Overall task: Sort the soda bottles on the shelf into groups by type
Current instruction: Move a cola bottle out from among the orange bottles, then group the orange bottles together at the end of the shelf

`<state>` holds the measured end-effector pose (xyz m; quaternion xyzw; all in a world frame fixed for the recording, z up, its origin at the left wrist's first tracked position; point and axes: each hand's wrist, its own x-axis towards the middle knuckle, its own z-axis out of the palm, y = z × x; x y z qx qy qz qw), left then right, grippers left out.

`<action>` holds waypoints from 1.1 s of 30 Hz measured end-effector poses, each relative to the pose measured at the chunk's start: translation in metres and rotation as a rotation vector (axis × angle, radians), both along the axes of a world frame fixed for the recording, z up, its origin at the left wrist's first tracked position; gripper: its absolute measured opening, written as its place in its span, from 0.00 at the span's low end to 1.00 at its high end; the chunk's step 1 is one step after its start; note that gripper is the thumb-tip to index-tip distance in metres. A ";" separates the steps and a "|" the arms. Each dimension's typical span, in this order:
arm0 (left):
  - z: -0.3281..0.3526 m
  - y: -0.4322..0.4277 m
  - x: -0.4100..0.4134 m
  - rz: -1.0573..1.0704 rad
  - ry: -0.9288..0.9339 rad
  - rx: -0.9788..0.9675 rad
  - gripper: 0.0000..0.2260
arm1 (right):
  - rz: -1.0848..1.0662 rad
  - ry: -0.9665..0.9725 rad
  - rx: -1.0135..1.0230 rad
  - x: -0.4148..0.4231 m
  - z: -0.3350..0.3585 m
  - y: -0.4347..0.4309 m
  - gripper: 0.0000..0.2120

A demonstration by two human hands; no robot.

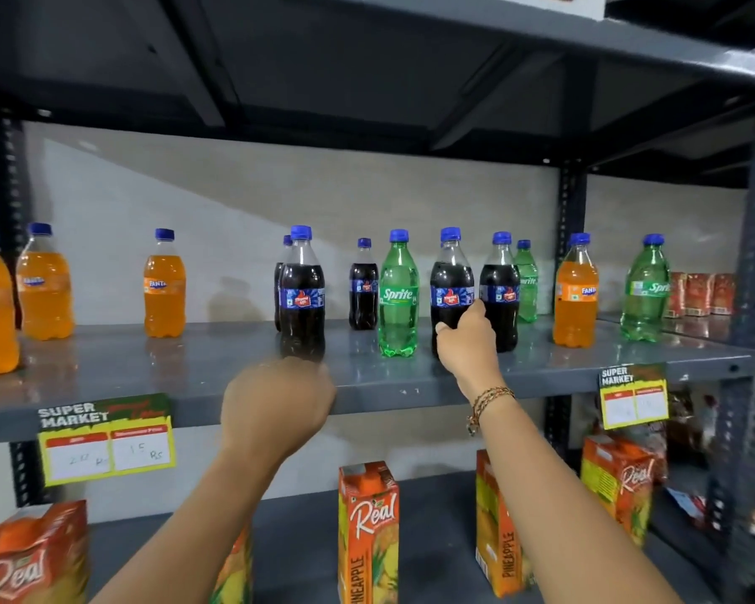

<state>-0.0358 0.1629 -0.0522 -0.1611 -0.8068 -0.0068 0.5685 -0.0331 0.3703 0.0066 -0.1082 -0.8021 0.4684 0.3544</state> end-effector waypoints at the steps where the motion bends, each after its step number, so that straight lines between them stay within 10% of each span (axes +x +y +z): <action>1: -0.001 0.004 0.000 -0.004 -0.012 -0.003 0.19 | 0.008 -0.009 -0.007 0.000 0.000 0.002 0.28; 9: 0.000 0.012 0.006 0.030 -0.060 0.037 0.20 | 0.050 -0.022 -0.065 0.006 0.001 0.010 0.30; 17: -0.002 0.043 0.008 0.028 -0.070 0.019 0.18 | -0.379 0.203 -0.054 0.011 0.000 0.054 0.28; 26: -0.001 0.048 0.010 0.049 -0.090 0.056 0.19 | -0.391 -0.065 -0.023 -0.020 0.011 0.147 0.45; 33: -0.002 0.050 0.007 0.065 -0.056 0.089 0.19 | -0.386 -0.125 -0.078 -0.033 0.011 0.161 0.39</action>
